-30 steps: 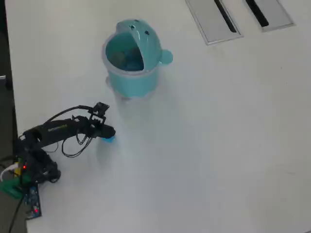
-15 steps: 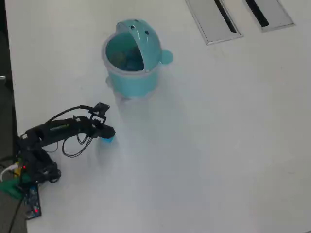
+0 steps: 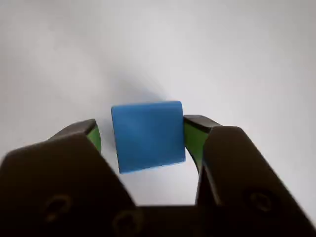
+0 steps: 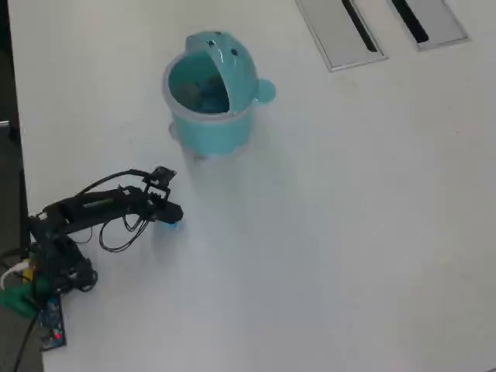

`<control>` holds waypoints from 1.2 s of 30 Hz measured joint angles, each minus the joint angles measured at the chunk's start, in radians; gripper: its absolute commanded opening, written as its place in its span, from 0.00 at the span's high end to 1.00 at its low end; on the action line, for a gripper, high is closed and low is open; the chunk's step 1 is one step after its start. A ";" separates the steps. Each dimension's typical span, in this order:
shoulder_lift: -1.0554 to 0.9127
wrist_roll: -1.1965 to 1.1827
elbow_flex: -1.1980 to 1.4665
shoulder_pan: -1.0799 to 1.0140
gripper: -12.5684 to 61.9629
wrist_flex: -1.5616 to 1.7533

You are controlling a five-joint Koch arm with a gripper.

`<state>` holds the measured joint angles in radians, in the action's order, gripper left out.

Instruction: Grasp RGB lego blocks and put them in the bin one by one.

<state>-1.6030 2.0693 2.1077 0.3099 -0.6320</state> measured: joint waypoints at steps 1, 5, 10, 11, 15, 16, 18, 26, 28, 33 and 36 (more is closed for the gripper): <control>0.003 0.000 -0.002 0.002 0.47 0.000; 0.006 0.000 -0.002 0.005 0.55 -0.005; 0.005 0.000 -0.018 0.006 0.58 -0.034; -0.002 0.002 -0.018 0.011 0.59 -0.035; -0.080 0.000 -0.018 0.035 0.59 -0.035; -0.103 0.002 -0.018 0.054 0.59 -0.034; -0.146 -0.002 -0.018 0.077 0.59 -0.034; -0.236 -0.058 -0.147 0.184 0.59 -0.023; -0.242 -0.083 -0.198 0.210 0.59 -0.014; -0.245 -0.115 -0.276 0.221 0.58 0.084; -0.242 -0.123 -0.377 0.241 0.59 0.144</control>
<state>-1.8454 1.9466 1.7303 0.5507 -0.4878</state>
